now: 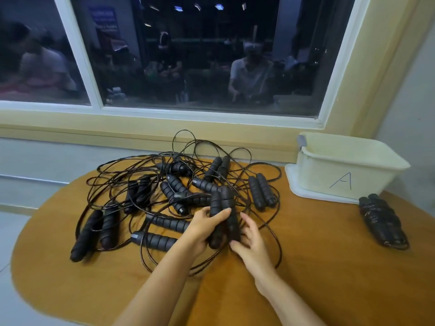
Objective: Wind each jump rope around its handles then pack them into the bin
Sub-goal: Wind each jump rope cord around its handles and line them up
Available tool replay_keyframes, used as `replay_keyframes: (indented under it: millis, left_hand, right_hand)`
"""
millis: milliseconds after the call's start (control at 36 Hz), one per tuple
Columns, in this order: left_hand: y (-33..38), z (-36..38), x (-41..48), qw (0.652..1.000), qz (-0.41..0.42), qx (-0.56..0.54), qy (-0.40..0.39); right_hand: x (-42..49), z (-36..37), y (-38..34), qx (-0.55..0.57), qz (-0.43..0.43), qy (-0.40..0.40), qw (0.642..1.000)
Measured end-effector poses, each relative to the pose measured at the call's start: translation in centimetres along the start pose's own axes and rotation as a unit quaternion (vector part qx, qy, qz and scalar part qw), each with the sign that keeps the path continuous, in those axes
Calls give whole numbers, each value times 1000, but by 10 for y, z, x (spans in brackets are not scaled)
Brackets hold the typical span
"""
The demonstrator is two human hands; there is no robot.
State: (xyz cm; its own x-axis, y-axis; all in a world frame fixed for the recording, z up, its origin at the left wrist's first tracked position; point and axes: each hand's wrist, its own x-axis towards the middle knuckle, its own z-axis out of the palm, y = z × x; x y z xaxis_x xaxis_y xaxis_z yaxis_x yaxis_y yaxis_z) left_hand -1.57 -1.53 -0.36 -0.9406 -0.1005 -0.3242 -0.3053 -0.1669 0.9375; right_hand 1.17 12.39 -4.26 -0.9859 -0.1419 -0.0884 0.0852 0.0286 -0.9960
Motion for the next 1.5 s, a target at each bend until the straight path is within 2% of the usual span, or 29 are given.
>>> replay_keyframes:
  millis: [83, 139, 194, 250, 333, 389, 417, 472, 528, 556, 583, 611, 667, 750, 806, 889, 972, 1056, 1111, 1139, 1222, 1278, 1389, 1444, 1500]
  left_hand:
    - [5, 0, 0, 999, 33, 15, 2]
    - [7, 2, -1, 999, 46, 26, 8]
    - [10, 1, 0, 997, 65, 33, 25]
    - [17, 0, 2, 996, 81, 25, 35]
    - [31, 0, 6, 996, 80, 10, 34]
    - [41, 2, 7, 996, 81, 9, 30]
    - [45, 4, 7, 996, 83, 12, 27]
    - [52, 9, 8, 995, 94, 29, 20]
    - [57, 17, 6, 992, 111, 61, 18]
    - [59, 22, 6, 990, 117, 72, 14]
    - [61, 29, 5, 990, 119, 78, 10]
    - [61, 36, 4, 990, 119, 82, 2]
    - [60, 49, 2, 990, 111, 91, -14]
    - [56, 64, -3, 992, 83, 72, -53]
    - [53, 68, -6, 994, 62, 58, -67]
    - [55, 64, -11, 997, 13, -11, -79]
    - [61, 53, -16, 990, -65, -80, -101]
    - [62, 46, -22, 967, -145, -159, -138]
    - [59, 46, -29, 957, -166, -174, -161]
    - [57, 46, -32, 954, -169, -168, -179]
    - [48, 41, -39, 944, -177, -136, -242]
    - [43, 36, -40, 945, -168, -89, -265]
    - [32, 20, -48, 948, -115, 29, -297]
    - [26, 14, -50, 949, -93, 69, -293]
    - [24, 7, -50, 944, -77, 114, -300]
  right_hand:
    - [5, -2, -17, 100, 21, 6, 995]
    - [13, -7, -22, 165, 36, 47, 984]
    - [20, -14, -25, 212, 46, 84, 973]
    - [24, -26, -26, 222, 55, 80, 970]
    - [32, -55, -18, 42, 50, 47, 997]
    - [36, -76, -14, -90, 35, 44, 994]
    - [38, -86, -13, -171, 23, 51, 984]
    - [38, -100, -17, -366, -1, 72, 928]
    - [35, -109, -29, -458, -54, 115, 880]
    - [33, -110, -39, -452, -94, 127, 878]
    - [30, -110, -49, -411, -128, 123, 894]
    - [29, -106, -58, -339, -138, 97, 925]
    - [25, -94, -75, -203, -78, 4, 976]
    - [24, -79, -82, -162, -35, -64, 984]
    - [23, -79, -82, -136, -44, -62, 988]
    - [23, -90, -83, -100, -60, -16, 993]
    - [25, -103, -88, -119, -132, 45, 983]
    - [19, -102, -94, -185, -223, 92, 953]
    - [13, -95, -92, -260, -294, 118, 912]
    - [10, -93, -87, -307, -349, 122, 877]
    - [10, -90, -62, -450, -496, 110, 734]
    - [7, -90, -54, -492, -528, 94, 686]
    - [-4, -83, -42, -516, -559, 46, 648]
    - [-7, -81, -36, -497, -572, 32, 652]
    - [-8, -79, -31, -485, -560, 13, 672]
